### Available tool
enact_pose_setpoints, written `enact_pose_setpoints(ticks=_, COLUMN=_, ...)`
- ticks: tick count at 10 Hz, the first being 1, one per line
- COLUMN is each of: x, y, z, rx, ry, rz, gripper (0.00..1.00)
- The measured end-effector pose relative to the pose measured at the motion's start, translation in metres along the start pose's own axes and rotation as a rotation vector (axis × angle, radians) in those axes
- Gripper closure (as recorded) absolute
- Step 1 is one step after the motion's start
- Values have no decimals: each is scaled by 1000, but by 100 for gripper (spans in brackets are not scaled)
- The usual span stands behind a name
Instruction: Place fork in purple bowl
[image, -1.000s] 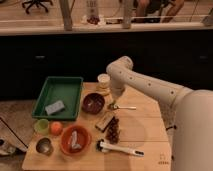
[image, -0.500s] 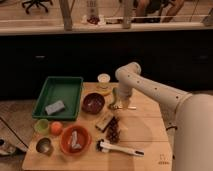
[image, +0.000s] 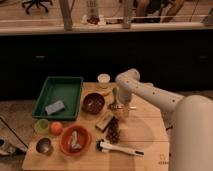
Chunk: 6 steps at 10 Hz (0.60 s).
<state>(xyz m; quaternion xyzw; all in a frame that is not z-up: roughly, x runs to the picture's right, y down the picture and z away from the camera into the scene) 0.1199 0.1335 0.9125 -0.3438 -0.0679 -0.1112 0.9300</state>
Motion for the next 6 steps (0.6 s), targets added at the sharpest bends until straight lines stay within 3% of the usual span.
enact_pose_setpoints(ticks=3, x=12, y=9, z=18, rx=-6, ry=7, rz=71, gripper=22)
enact_pose_setpoints(ticks=6, x=11, y=9, z=20, rx=-2, ry=8, rz=78, gripper=49)
